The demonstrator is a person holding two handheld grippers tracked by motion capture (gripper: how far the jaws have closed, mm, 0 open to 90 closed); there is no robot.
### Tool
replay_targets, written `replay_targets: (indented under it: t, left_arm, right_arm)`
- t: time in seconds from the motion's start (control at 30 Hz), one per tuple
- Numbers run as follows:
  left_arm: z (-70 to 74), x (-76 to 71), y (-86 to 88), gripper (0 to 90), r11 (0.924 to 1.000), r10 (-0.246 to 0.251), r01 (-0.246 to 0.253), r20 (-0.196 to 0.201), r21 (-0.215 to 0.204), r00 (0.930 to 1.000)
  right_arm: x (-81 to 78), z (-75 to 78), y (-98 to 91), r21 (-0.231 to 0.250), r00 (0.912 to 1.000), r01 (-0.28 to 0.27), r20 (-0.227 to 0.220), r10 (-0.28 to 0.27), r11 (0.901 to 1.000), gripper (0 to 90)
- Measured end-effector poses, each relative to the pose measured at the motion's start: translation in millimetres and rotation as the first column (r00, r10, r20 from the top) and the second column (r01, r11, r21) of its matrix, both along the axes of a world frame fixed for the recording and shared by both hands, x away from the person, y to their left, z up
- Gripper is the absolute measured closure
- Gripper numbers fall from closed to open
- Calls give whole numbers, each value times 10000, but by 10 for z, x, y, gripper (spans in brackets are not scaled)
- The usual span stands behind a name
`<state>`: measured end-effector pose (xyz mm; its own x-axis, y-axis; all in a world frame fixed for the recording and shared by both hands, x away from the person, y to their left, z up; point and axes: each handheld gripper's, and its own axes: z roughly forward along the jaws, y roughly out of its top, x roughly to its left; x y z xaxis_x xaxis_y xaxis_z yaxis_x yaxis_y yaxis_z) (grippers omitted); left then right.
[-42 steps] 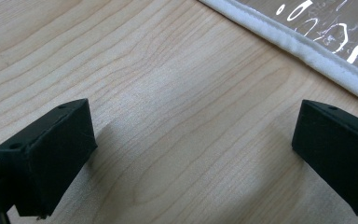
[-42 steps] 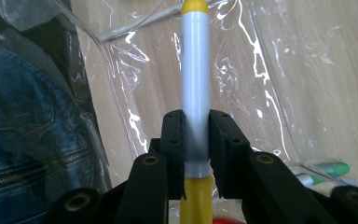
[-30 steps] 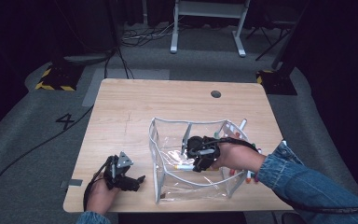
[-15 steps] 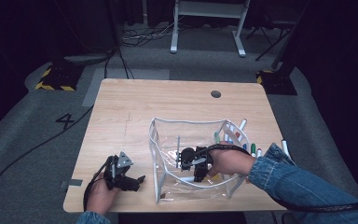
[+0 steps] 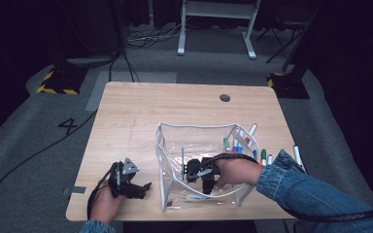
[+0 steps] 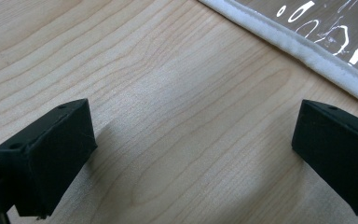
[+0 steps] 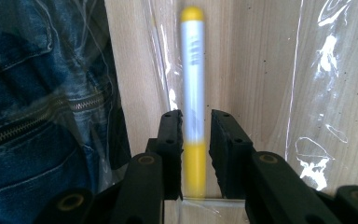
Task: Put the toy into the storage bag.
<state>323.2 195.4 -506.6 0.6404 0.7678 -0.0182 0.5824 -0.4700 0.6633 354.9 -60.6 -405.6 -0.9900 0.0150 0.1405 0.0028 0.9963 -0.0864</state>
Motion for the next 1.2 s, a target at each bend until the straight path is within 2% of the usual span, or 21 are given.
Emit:
replay_targets:
  t: [0.13,0.3,0.33,0.37,0.43,0.47,0.53,0.57,0.63,0.7,0.73,0.77,0.8,0.83,0.9,0.97,1.07,1.13,1.17,1.2]
  left_arm:
    - [1,2,2,0,10000,-14,13,32,39,10000]
    - [1,2,2,0,10000,-12,11,33,42,10000]
    - [1,2,2,0,10000,-12,11,33,42,10000]
    - [1,2,2,0,10000,-14,14,29,37,10000]
    - [1,3,2,0,10000,-13,13,41,36,10000]
    - [1,3,2,0,10000,-14,14,38,37,10000]
    - [1,3,3,0,10000,-16,16,43,41,10000]
    - [0,2,1,0,10000,-1,1,23,7,10000]
    - [1,4,3,0,10000,-17,16,48,49,10000]
    - [0,2,1,0,10000,-2,2,21,8,10000]
    - [1,4,4,0,10000,-28,28,45,50,10000]
    - [1,7,7,0,10000,-58,58,44,28,10000]
    - [1,8,8,0,10000,-72,72,38,29,10000]
    - [1,8,8,0,10000,-72,72,38,29,10000]
    - [1,8,8,0,10000,-71,71,40,29,10000]
    - [0,8,8,0,10000,-65,65,53,21,10000]
    - [0,8,8,0,10000,-66,66,44,25,10000]
    - [1,8,8,0,10000,-66,66,46,30,10000]
    - [1,8,8,0,10000,-67,67,46,31,10000]
    - [1,8,8,0,10000,-67,67,46,31,10000]
  right_arm:
    - [2,41,-4,145,9992,385,106,-387,9992,702]
    - [11,230,-22,1080,9976,461,455,-513,9931,665]
    - [11,230,-22,1080,9976,461,455,-513,9931,665]
    - [8,347,-47,1611,9957,558,645,-669,9854,662]
    - [9,387,-58,1771,9952,561,694,-693,9826,650]
    - [10,503,-98,2309,9923,667,862,-887,9707,641]
    - [8,540,-116,2437,9915,673,921,-922,9675,639]
    - [9,649,-177,2967,9881,790,1028,-1140,9517,623]
    - [12,739,-234,3313,9853,878,1097,-1307,9394,610]
    - [24,841,-309,3808,9805,1029,1165,-1580,9189,588]
    - [24,841,-309,3808,9805,1029,1165,-1580,9189,588]
    - [33,889,-353,4029,9780,1119,1175,-1726,9084,573]
    - [52,980,-460,4433,9727,1359,1102,-2043,8860,549]
    - [58,1009,-498,4579,9702,1427,1109,-2156,8775,541]
    - [76,1079,-612,5018,9615,1606,1151,-2496,8499,535]
    - [95,1148,-743,5481,9522,1760,1159,-2827,8176,525]
    - [125,1253,-957,6027,9385,1929,1170,-3249,7743,501]
    - [142,1318,-1102,6303,9253,2138,1145,-3616,7464,494]
    - [149,1348,-1174,6415,9189,2180,1189,-3762,7355,494]
    - [149,1348,-1174,6415,9189,2180,1189,-3762,7355,494]
